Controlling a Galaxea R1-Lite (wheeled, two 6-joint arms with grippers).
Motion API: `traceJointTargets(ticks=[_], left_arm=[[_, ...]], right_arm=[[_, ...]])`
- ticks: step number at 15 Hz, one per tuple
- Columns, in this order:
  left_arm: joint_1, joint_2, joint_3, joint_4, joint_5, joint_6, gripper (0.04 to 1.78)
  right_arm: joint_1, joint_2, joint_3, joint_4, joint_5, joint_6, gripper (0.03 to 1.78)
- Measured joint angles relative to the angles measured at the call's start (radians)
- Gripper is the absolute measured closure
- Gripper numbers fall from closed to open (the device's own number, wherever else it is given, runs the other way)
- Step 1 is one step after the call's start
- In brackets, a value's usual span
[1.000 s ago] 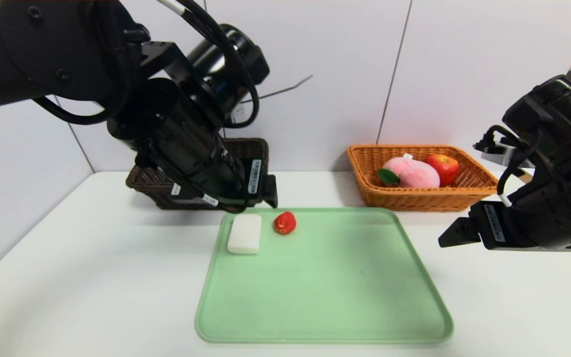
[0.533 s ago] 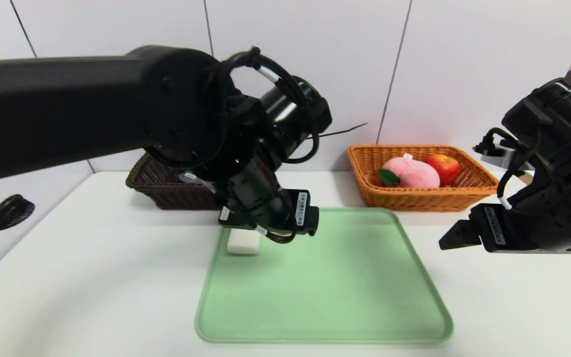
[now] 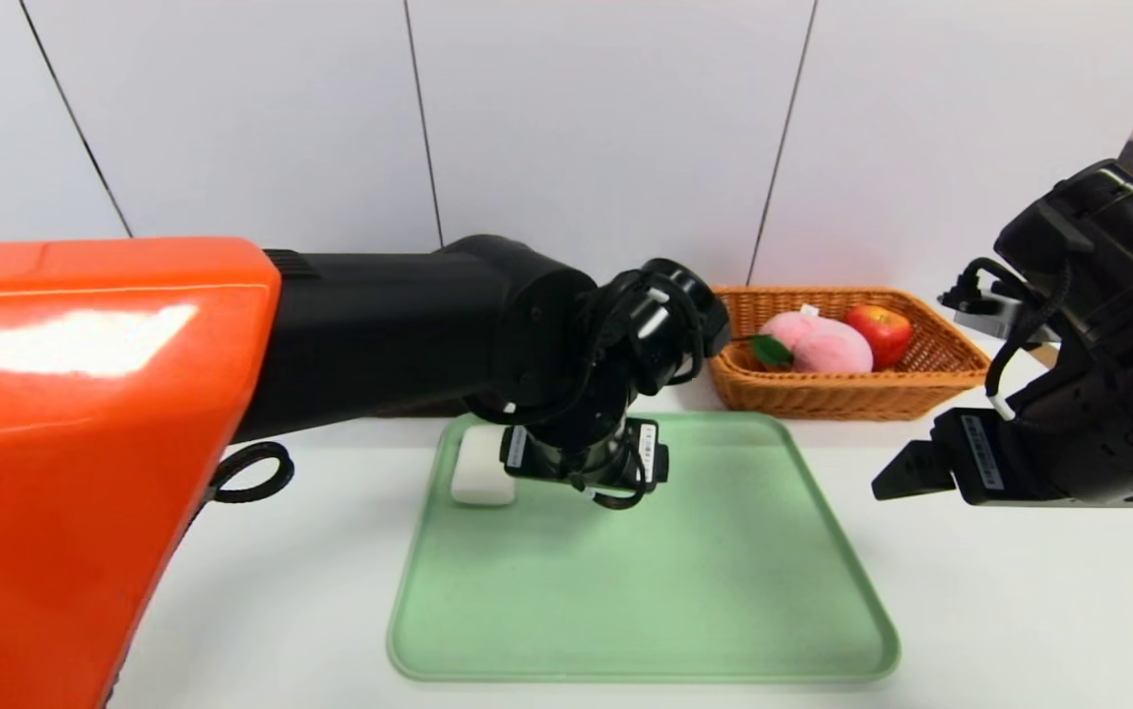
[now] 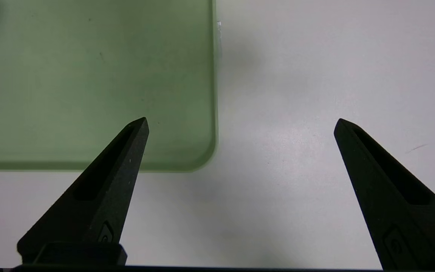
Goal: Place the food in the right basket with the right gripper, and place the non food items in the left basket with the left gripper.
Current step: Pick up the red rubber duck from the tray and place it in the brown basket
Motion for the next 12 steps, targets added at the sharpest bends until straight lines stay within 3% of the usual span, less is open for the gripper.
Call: traceJointTargets(ticks=[12], left_arm=[[0.038, 0.030, -0.001, -0.064, 0.069, 0.040, 0.13]], right_arm=[[0.019, 0.002, 0.021, 0.000, 0.002, 0.000, 0.11]])
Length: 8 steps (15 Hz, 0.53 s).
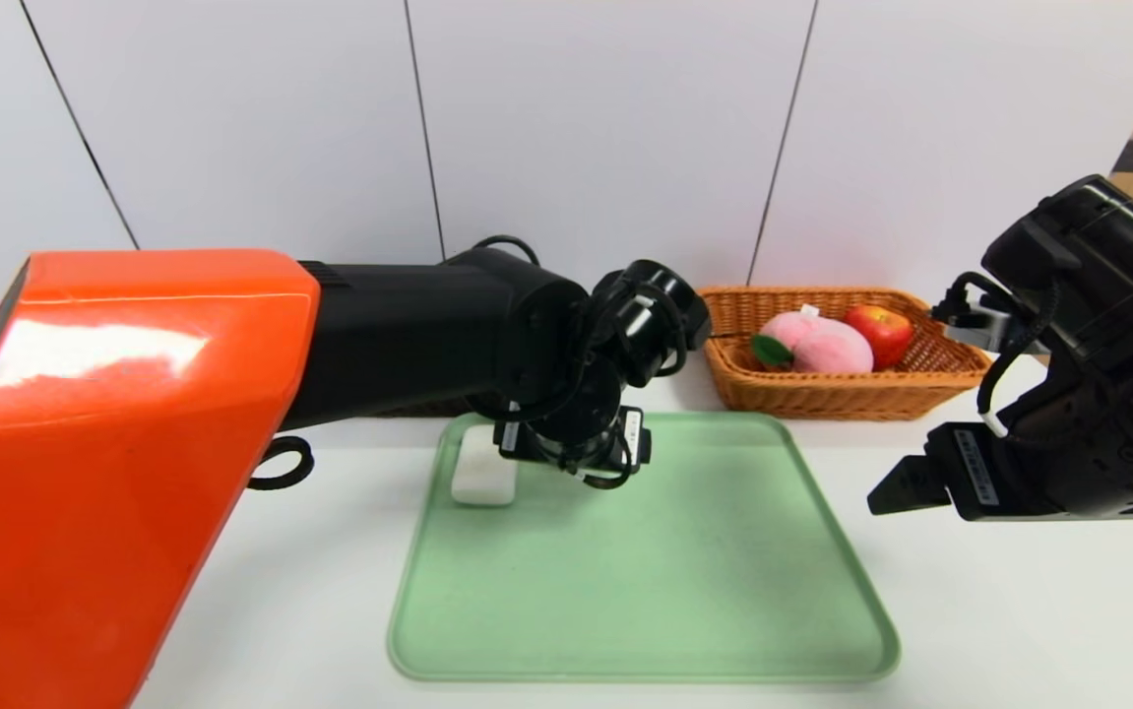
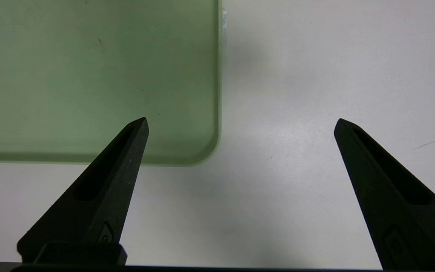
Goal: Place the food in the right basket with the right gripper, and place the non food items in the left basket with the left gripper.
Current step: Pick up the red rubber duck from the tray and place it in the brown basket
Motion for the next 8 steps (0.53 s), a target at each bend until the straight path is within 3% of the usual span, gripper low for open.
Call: traceJointTargets(ticks=[8], left_arm=[[0.032, 0.051, -0.001, -0.102, -0.001, 0.013, 0.13]], right_arm=[[0.002, -0.006, 0.021, 0.000, -0.001, 0.000, 0.11]])
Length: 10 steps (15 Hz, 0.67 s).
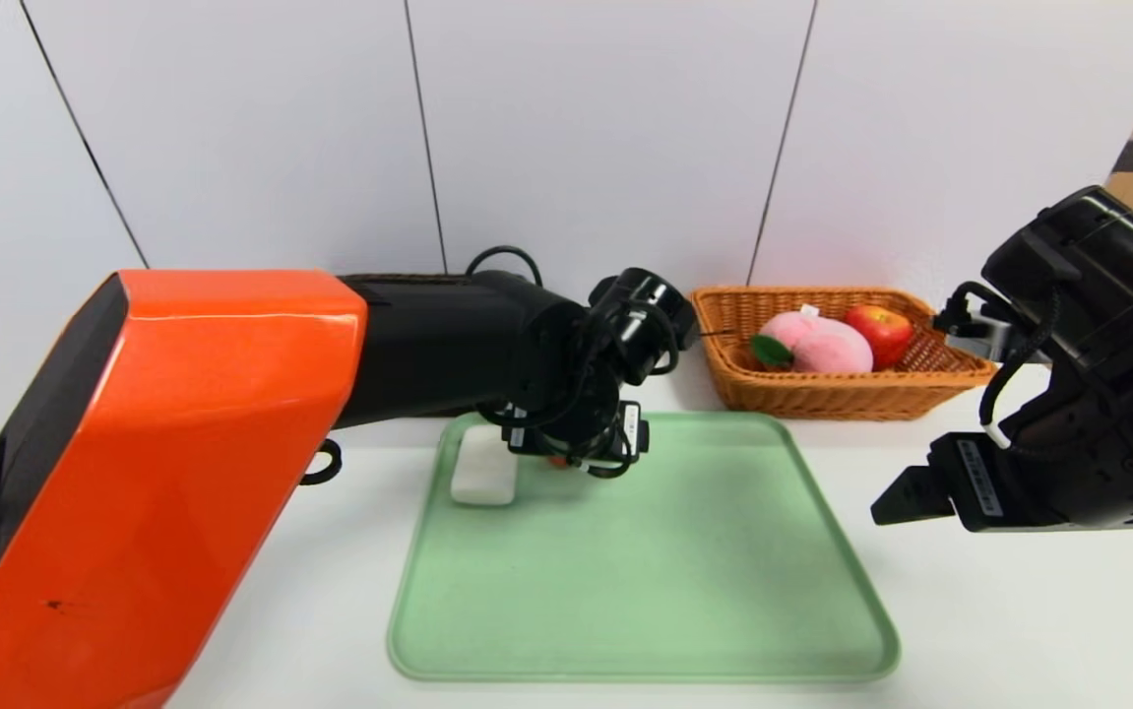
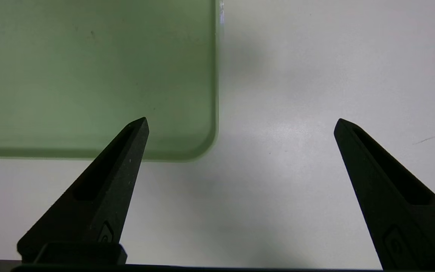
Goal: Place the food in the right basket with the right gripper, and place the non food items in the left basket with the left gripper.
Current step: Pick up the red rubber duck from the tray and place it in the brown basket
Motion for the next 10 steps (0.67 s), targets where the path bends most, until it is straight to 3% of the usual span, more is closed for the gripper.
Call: traceJointTargets(ticks=[10], left_arm=[[0.023, 0.047, -0.001, -0.053, -0.002, 0.034, 0.13]], right_arm=[[0.003, -0.003, 0.010, 0.000, 0.000, 0.000, 0.11]])
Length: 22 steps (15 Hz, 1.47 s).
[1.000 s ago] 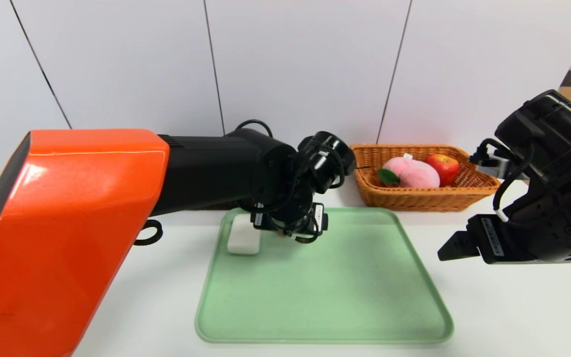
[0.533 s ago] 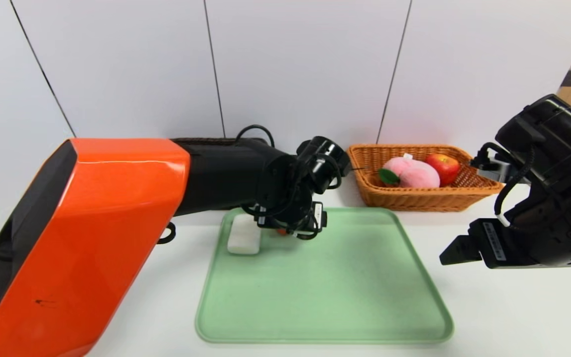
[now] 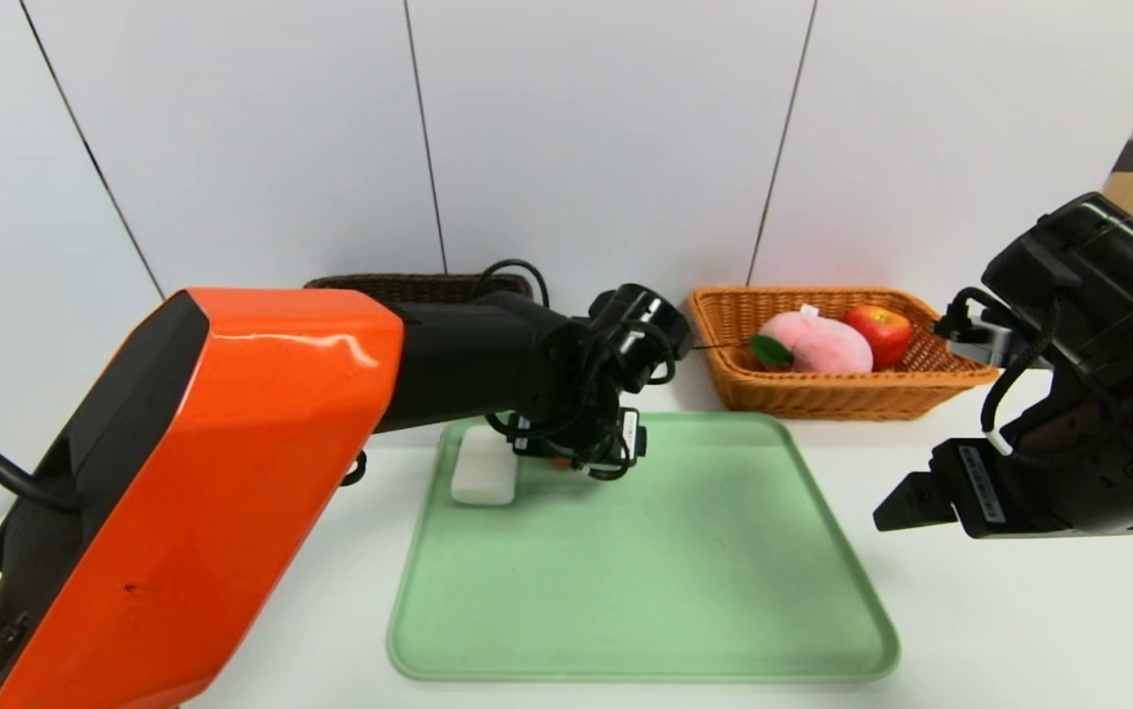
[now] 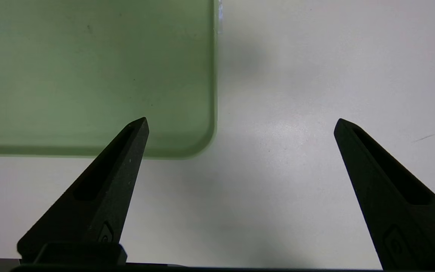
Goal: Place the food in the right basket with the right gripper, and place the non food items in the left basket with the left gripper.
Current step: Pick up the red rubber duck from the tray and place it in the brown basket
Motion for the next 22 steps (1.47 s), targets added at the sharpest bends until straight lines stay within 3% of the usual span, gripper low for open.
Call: traceJointTargets(ticks=[4, 8, 11, 17, 22], left_arm=[[0.003, 0.008, -0.001, -0.013, -0.001, 0.004, 0.14], [0.004, 0.019, -0.001, -0.027, -0.001, 0.011, 0.78], [0.004, 0.024, -0.001, -0.027, -0.002, 0.019, 1.05], [0.002, -0.004, -0.003, -0.034, -0.023, 0.031, 1.13], [-0.017, -0.150, -0.004, -0.030, -0.164, 0.014, 1.13]], right_arm=[[0.001, 0.000, 0.000, 0.000, 0.000, 0.000, 0.11], [0.004, 0.000, 0.003, 0.000, 0.000, 0.000, 0.11], [0.006, 0.000, 0.004, 0.000, -0.001, 0.000, 0.11], [0.011, 0.000, 0.006, 0.000, -0.001, 0.000, 0.11], [0.012, 0.000, 0.006, 0.000, 0.000, 0.000, 0.11]])
